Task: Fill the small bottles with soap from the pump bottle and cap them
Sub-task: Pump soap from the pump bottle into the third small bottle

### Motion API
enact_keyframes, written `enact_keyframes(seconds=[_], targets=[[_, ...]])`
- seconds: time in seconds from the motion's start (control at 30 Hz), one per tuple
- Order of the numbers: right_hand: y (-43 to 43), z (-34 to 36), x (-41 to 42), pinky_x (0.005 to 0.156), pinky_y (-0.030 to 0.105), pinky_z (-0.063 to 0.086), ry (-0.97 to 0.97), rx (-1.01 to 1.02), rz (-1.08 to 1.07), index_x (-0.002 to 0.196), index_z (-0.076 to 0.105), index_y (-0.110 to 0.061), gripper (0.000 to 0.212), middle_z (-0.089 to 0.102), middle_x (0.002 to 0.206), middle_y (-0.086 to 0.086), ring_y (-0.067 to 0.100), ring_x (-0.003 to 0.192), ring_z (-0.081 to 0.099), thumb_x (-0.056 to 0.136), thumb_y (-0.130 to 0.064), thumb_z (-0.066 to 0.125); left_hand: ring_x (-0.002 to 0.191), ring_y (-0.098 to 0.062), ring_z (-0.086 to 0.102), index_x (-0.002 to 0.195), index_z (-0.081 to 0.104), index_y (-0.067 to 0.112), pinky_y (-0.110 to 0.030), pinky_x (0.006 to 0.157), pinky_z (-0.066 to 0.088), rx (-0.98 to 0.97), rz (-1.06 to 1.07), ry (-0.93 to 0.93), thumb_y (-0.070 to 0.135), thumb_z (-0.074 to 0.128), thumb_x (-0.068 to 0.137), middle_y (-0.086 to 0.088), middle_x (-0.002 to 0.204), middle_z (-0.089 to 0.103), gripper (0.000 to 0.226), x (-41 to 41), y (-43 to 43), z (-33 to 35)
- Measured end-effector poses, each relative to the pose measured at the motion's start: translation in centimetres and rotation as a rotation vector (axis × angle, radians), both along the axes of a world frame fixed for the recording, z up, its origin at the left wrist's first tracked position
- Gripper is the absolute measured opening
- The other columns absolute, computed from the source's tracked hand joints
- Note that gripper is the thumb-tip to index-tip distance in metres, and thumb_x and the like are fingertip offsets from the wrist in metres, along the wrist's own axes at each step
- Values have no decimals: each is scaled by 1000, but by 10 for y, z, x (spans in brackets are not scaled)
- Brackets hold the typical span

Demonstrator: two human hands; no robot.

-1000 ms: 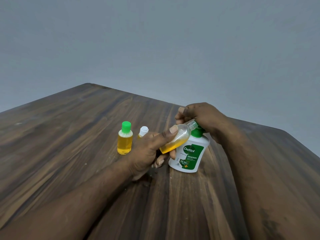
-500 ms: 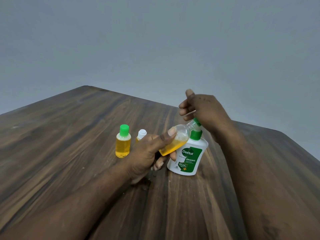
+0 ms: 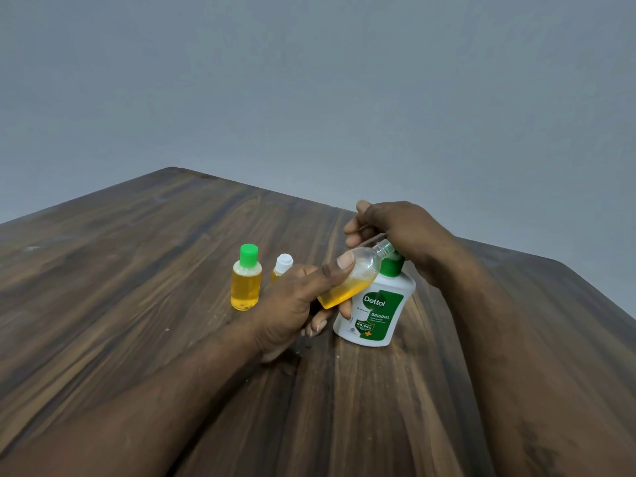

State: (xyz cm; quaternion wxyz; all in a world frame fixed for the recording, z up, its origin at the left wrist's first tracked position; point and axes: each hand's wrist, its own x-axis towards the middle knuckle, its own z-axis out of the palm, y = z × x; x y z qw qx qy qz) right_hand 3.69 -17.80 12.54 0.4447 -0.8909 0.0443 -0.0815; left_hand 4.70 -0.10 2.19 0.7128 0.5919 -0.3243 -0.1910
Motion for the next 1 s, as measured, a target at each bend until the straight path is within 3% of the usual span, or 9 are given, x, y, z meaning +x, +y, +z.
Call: enact_keyframes(seconds=[0.1, 0.2, 0.3, 0.47, 0.63, 0.8, 0.93, 1.0], targets=[[0, 5, -1, 96, 47, 54, -49, 36, 17, 96, 78, -9, 53, 80, 91, 7, 25, 85, 74, 106, -52, 48, 38, -16, 36, 67, 70, 6, -25, 45, 31, 1, 2, -3, 72, 55, 86, -10, 45, 39, 70, 0, 0, 1], [0, 12, -2, 77, 34, 55, -155, 108, -72, 98, 76, -8, 70, 80, 90, 7, 21, 77, 73, 104, -66, 38, 38, -15, 36, 67, 70, 7, -25, 44, 30, 7, 9, -9, 73, 55, 85, -10, 45, 39, 70, 0, -1, 1], [0, 13, 0, 65, 27, 47, -213, 124, -163, 100, 76, -9, 68, 80, 89, 6, 19, 73, 71, 106, -63, 36, 39, -16, 37, 68, 71, 7, -25, 45, 31, 6, 9, -9, 73, 55, 85, -10, 46, 40, 71, 0, -1, 1], [0, 4, 3, 86, 40, 53, -40, 45, -68, 99, 76, -8, 37, 80, 87, 2, 15, 82, 69, 107, -34, 50, 38, -16, 36, 67, 70, 5, -26, 45, 30, -5, 3, 1, 72, 55, 87, -11, 45, 39, 71, 0, -1, 1], [2, -2, 2, 79, 36, 53, 82, -4, -54, 100, 78, -8, 40, 80, 96, 9, 21, 81, 69, 109, -33, 48, 38, -16, 35, 64, 69, 5, -25, 45, 31, 3, 12, 8, 65, 53, 92, -10, 43, 39, 68, -1, -1, 0], [1, -3, 3, 81, 37, 55, 54, -2, -71, 98, 78, -9, 40, 80, 92, 7, 21, 83, 71, 109, -34, 48, 38, -16, 35, 67, 69, 4, -26, 46, 30, 6, 1, 6, 70, 56, 87, -9, 43, 40, 71, 1, -3, -2], [-1, 3, 4, 95, 47, 55, -72, 31, -79, 92, 77, -11, 39, 80, 84, 3, 17, 83, 71, 106, -39, 53, 38, -16, 35, 66, 70, 7, -27, 47, 28, -2, 12, -4, 72, 55, 86, -10, 43, 39, 69, 1, -3, -2], [-1, 7, 2, 88, 45, 57, -145, 49, -84, 93, 77, -11, 44, 80, 85, 3, 20, 80, 73, 105, -46, 53, 38, -17, 35, 66, 70, 7, -28, 48, 27, -7, 6, 0, 71, 56, 85, -10, 44, 39, 69, 1, -2, -2]])
